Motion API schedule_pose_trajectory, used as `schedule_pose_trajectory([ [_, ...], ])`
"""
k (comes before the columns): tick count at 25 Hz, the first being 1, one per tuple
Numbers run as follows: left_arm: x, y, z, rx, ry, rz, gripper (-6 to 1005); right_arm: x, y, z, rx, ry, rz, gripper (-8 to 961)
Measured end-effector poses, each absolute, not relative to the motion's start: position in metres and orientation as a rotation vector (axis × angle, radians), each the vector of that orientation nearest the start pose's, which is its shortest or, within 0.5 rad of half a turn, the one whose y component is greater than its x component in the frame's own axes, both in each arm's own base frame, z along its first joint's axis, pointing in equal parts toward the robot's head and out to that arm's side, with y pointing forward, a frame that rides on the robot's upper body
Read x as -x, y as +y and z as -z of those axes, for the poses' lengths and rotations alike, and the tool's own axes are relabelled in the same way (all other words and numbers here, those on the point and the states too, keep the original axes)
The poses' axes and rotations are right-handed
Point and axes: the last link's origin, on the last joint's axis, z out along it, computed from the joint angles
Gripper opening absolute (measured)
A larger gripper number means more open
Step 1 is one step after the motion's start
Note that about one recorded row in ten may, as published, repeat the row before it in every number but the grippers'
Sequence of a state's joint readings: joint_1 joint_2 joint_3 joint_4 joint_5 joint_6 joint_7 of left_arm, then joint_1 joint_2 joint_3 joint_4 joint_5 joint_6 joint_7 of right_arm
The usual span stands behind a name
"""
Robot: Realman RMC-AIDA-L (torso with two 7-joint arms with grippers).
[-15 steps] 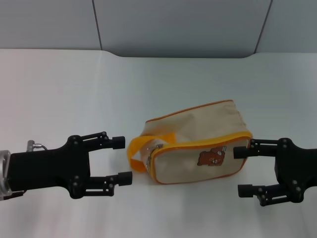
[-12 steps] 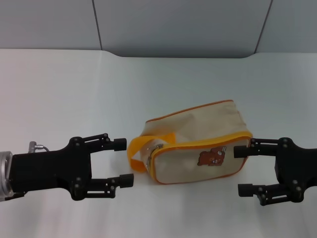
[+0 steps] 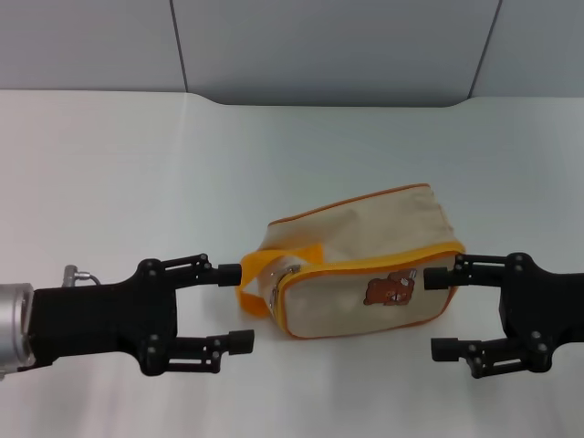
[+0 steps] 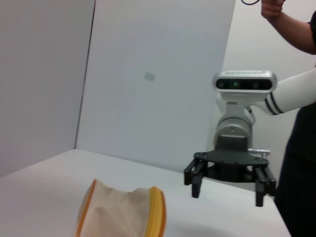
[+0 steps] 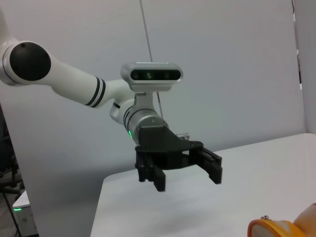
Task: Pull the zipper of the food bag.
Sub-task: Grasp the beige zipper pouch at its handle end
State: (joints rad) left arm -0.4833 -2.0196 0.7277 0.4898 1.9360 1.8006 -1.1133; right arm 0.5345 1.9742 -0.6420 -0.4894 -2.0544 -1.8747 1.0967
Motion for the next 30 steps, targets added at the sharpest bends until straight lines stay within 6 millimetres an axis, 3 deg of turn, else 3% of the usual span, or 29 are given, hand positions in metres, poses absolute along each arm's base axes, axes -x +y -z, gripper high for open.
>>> schedule_pose_trajectory([
  [12,0.274,0.302,0.063,2.800,-0.620,0.715,795,-0.267,0.292,-0.022,2.920,0.291,-0.896,801],
  [19,0.270,0.317,0.079,2.736,-0.680,0.659,760,-0.267,0.292,-0.023,2.894,0.279,-0.918,802],
  [25,0.270,0.324,0.078,2.656,-0.698,0.698,731,-0.268,0.291,-0.024,2.861,0.267,-0.938,802],
  [30,0.268,0.325,0.078,2.655,-0.688,0.708,519,-0.269,0.290,-0.024,2.853,0.268,-0.941,801],
])
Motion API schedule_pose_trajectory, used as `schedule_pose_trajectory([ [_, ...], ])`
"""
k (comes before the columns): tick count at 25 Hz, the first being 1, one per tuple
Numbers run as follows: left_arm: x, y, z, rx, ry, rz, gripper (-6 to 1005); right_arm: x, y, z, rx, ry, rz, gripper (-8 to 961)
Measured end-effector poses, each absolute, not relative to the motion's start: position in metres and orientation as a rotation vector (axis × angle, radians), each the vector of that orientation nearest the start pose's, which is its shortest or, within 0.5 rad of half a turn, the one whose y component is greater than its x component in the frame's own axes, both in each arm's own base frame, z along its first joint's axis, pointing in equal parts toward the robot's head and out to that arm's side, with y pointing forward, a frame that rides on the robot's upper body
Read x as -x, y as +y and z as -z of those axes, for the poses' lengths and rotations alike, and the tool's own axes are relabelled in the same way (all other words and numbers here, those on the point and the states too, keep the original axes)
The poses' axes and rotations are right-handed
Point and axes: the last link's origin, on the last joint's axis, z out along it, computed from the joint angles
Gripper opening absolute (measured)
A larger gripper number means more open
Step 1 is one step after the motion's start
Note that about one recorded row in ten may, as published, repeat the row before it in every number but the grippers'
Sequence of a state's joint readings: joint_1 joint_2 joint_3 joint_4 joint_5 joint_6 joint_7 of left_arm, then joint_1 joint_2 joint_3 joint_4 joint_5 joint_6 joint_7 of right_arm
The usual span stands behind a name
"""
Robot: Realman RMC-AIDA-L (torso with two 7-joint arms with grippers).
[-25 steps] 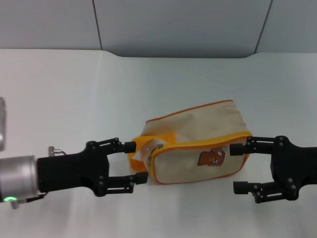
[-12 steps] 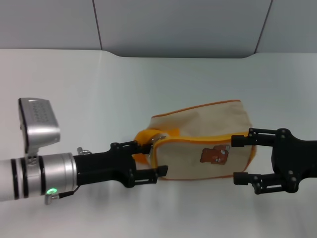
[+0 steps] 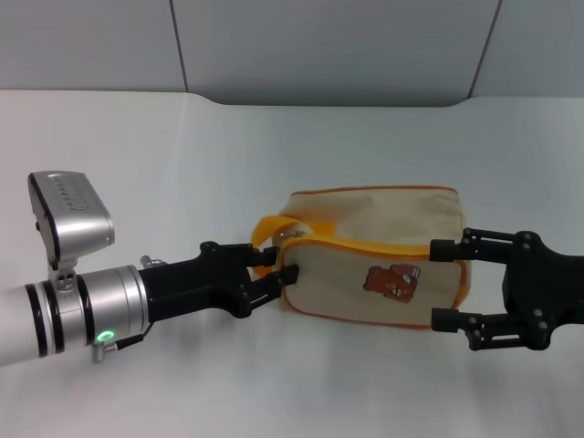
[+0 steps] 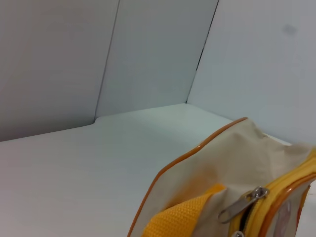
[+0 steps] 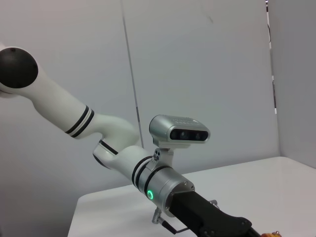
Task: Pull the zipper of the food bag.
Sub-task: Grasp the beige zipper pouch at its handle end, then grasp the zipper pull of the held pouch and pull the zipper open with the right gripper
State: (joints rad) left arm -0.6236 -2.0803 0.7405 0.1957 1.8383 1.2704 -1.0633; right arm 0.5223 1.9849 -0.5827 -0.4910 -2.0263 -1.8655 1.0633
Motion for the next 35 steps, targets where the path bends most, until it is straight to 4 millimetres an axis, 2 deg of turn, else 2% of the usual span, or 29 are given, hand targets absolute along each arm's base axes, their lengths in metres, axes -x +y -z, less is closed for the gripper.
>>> schedule_pose_trajectory([
  [6,0.264,0.322,0.080,2.670,-0.678,0.735,299,-0.270,0.291,-0.026,2.823,0.276,-0.957,801],
  [13,0.258,0.322,0.082,2.687,-0.638,0.760,198,-0.266,0.295,-0.026,2.712,0.239,-1.027,801],
  [18,0.262,0.322,0.064,2.677,-0.594,0.794,126,-0.258,0.303,-0.021,2.531,0.137,-1.091,802],
  [19,0.266,0.323,0.050,2.671,-0.568,0.806,112,-0.254,0.307,-0.016,2.481,0.080,-1.087,802],
  [21,0.267,0.323,0.043,2.670,-0.556,0.814,106,-0.252,0.308,-0.013,2.465,0.051,-1.084,802],
  [24,0.267,0.322,0.009,2.702,-0.466,0.859,98,-0.247,0.311,-0.003,2.416,-0.058,-1.077,801],
  [29,0.259,0.328,-0.009,2.741,-0.358,0.867,99,-0.238,0.311,0.018,2.265,-0.302,-1.026,801],
  [33,0.252,0.334,-0.011,2.752,-0.306,0.860,92,-0.230,0.313,0.029,2.246,-0.369,-1.011,780],
  [35,0.246,0.338,-0.009,2.759,-0.284,0.859,89,-0.223,0.320,0.037,2.251,-0.390,-0.985,769],
])
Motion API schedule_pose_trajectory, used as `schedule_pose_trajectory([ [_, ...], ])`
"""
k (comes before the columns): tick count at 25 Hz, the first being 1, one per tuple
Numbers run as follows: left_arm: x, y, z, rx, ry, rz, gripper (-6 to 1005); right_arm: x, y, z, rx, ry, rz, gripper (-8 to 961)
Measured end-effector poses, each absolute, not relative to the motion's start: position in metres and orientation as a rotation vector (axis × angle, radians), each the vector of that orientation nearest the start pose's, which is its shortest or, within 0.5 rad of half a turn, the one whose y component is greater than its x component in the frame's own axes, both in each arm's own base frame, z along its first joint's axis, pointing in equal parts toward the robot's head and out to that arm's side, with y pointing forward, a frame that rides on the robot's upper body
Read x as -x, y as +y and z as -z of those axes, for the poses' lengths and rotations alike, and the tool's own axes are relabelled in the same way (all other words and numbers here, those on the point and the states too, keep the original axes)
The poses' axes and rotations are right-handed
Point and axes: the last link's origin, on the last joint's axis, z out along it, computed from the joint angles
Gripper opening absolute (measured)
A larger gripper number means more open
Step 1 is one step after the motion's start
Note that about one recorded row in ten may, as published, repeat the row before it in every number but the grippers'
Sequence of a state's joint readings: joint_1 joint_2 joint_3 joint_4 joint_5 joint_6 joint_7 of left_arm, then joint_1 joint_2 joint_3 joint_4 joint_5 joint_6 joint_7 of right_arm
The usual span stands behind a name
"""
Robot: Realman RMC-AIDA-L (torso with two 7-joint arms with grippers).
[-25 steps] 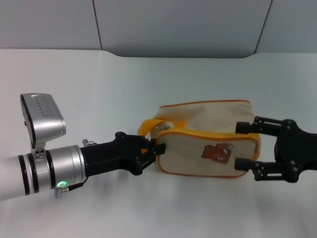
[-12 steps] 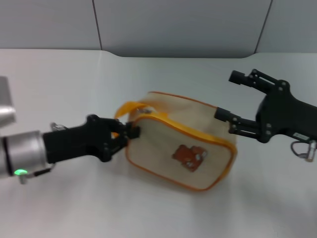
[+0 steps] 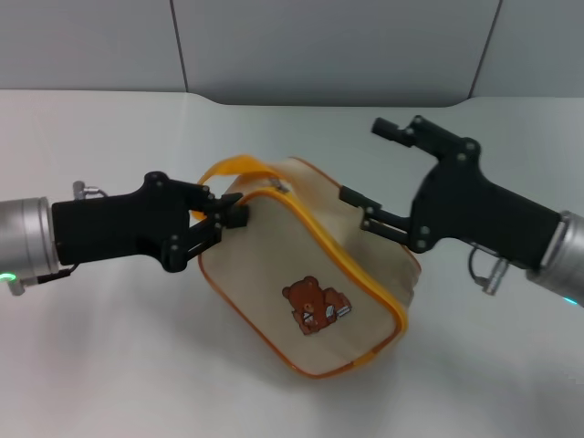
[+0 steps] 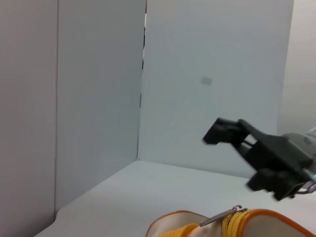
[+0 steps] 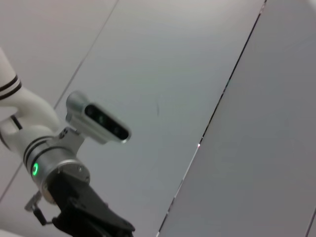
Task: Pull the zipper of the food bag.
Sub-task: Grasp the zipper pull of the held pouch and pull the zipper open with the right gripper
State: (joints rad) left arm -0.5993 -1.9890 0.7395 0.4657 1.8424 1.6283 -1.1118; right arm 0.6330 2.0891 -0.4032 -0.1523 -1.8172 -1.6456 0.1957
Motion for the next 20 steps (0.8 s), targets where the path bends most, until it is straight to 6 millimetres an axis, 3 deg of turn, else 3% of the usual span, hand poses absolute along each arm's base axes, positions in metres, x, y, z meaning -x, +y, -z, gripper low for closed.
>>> schedule_pose_trajectory([
  [4,0.242,0.340,-0.007,2.764,-0.273,0.856,88,-0.218,0.328,0.044,2.269,-0.382,-0.953,748],
  [15,0.239,0.343,-0.008,2.766,-0.248,0.846,87,-0.209,0.333,0.064,2.286,-0.454,-0.875,343],
  [20,0.238,0.345,-0.009,2.771,-0.233,0.831,86,-0.208,0.328,0.070,2.319,-0.475,-0.880,343],
])
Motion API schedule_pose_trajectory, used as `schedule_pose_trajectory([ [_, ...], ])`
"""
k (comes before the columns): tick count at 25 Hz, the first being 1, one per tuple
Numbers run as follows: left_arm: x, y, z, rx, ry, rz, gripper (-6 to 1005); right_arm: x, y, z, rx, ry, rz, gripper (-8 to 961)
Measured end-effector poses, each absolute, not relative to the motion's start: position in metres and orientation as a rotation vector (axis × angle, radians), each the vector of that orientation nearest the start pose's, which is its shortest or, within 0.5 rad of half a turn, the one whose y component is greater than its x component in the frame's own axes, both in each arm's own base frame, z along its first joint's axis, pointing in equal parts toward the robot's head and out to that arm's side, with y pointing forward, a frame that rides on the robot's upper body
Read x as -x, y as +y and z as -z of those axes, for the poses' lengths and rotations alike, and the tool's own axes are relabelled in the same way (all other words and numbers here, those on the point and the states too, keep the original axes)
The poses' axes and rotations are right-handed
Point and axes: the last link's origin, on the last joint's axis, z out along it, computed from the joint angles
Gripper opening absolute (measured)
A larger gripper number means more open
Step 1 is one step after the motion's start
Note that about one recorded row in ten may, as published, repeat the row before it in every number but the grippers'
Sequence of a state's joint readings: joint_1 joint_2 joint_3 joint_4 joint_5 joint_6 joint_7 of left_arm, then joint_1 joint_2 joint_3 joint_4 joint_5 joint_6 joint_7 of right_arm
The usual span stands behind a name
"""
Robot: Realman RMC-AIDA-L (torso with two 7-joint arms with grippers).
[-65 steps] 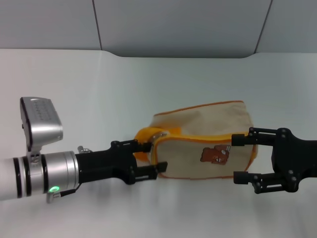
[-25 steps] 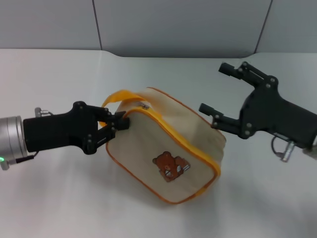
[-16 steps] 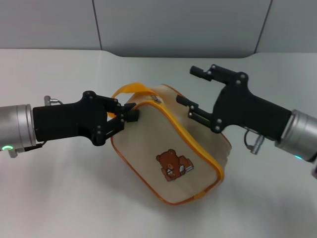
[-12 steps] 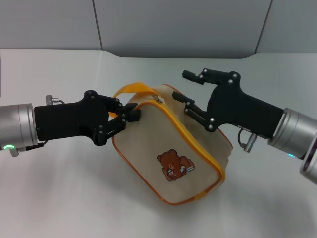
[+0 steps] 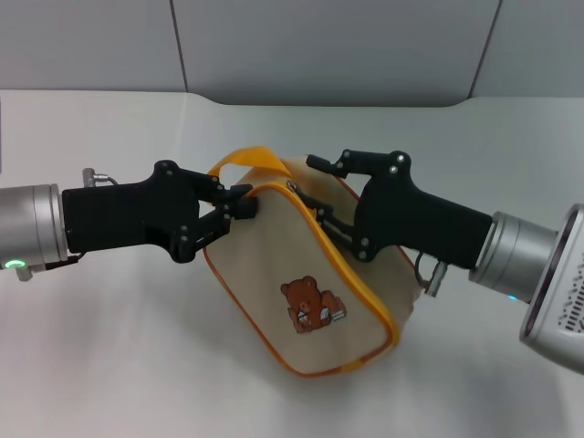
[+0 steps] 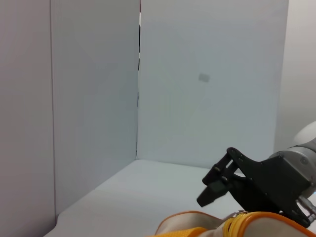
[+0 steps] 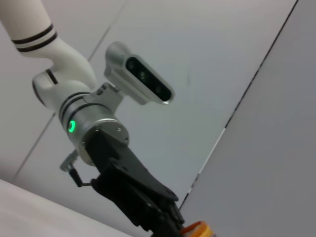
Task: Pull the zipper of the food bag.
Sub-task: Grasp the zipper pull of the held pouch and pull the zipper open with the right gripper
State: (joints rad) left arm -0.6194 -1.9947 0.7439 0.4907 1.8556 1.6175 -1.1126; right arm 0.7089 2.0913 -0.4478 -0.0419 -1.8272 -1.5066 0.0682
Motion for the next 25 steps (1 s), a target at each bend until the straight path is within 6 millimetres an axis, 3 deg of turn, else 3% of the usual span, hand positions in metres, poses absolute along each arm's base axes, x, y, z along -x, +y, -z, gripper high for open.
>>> schedule_pose_trajectory([
  [18,0.239,0.344,-0.008,2.773,-0.241,0.821,81,-0.209,0.320,0.082,2.374,-0.492,-0.861,342],
  [25,0.241,0.345,-0.009,2.762,-0.248,0.822,80,-0.211,0.318,0.076,2.356,-0.465,-0.895,342],
])
